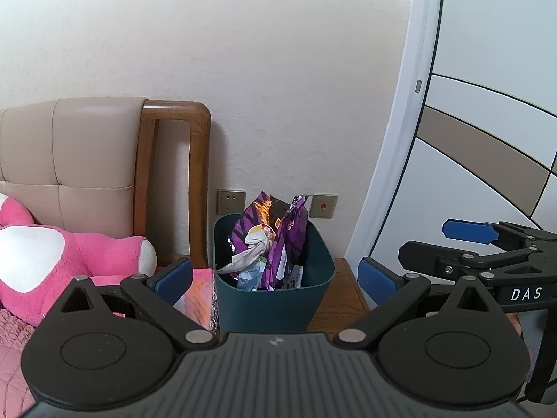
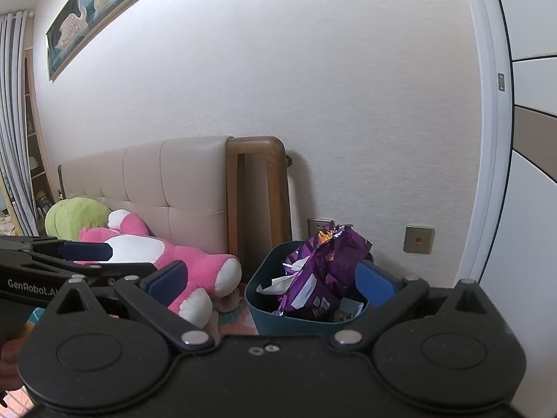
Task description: Collect trash
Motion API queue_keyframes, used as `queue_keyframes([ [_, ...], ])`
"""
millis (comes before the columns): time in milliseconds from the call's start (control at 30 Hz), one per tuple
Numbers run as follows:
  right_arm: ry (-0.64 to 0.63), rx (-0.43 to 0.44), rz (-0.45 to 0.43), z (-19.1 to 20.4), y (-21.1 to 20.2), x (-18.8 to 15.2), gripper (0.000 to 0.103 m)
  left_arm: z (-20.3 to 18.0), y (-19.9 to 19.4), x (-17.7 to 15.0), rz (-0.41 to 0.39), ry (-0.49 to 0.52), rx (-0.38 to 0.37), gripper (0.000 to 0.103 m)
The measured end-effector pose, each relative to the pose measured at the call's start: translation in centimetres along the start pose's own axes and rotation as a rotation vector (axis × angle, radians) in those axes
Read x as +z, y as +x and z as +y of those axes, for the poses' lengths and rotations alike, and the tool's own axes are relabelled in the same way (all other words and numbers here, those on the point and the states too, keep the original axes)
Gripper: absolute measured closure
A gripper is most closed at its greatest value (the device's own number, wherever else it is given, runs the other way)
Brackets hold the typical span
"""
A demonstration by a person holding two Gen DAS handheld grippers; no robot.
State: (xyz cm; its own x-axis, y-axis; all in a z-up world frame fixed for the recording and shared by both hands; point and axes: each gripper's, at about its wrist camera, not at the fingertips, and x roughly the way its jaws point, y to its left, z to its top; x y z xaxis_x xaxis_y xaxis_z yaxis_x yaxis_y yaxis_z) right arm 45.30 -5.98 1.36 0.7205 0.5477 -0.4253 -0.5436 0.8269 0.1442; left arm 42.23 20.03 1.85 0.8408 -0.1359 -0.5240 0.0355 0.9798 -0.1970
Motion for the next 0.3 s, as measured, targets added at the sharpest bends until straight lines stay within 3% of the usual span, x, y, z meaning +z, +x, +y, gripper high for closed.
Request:
queue_keyframes([
  [300, 0.001, 0.003, 0.009, 0.12, 0.26, 0.11, 0.0, 0.71, 0.1, -0.25, 0.01, -0.022, -0.005, 0.001],
])
